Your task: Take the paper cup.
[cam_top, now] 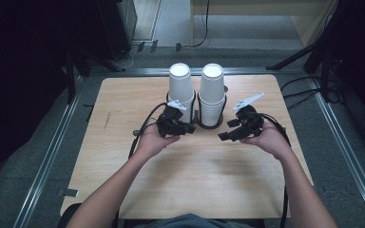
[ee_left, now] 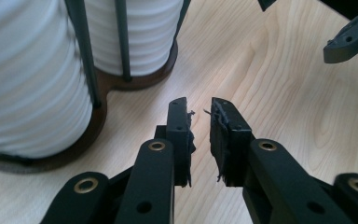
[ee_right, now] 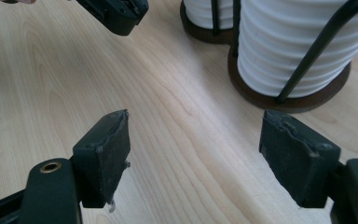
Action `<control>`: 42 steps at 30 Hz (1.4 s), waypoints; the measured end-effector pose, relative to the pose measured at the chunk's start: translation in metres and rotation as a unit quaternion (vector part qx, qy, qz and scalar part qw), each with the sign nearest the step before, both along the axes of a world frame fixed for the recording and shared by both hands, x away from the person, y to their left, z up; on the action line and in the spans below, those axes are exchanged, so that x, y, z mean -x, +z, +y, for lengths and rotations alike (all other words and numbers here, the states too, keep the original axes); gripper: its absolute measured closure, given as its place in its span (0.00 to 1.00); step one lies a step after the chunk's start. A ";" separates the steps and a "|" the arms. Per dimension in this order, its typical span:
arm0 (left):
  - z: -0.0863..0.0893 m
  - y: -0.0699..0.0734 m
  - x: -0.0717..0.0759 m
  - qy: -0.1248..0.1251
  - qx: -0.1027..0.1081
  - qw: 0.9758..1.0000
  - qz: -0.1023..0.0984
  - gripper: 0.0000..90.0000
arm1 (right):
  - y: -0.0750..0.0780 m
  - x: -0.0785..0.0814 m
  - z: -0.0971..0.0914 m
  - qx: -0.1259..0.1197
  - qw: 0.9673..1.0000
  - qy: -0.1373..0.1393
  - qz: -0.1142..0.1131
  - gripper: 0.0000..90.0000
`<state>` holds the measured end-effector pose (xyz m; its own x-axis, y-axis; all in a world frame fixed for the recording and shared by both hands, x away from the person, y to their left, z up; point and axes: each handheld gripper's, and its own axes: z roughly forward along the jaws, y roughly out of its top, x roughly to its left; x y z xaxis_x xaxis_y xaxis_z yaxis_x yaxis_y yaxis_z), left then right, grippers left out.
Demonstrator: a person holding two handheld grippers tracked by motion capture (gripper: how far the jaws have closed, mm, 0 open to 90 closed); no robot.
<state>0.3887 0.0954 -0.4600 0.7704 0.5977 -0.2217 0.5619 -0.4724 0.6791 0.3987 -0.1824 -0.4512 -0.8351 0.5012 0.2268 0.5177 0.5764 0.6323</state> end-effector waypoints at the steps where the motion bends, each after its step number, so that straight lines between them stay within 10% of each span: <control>1: -0.001 0.002 -0.002 -0.001 0.000 1.000 -0.001 0.88 | 0.003 -0.003 0.000 -0.001 1.000 -0.001 -0.001 0.28; 23: -0.033 0.034 -0.028 0.011 -0.004 1.000 -0.021 0.97 | 0.038 -0.028 0.004 0.011 1.000 -0.012 -0.022 0.28; 42: -0.042 0.033 -0.045 0.034 -0.013 0.999 -0.021 0.98 | 0.072 -0.059 0.010 0.017 0.998 -0.033 -0.045 0.24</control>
<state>0.4339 0.0529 -0.4270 0.7363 0.6542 -0.1729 0.5640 -0.4521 0.6910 0.4578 -0.1720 -0.3793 -0.8159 0.5626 0.1337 0.4971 0.5641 0.6593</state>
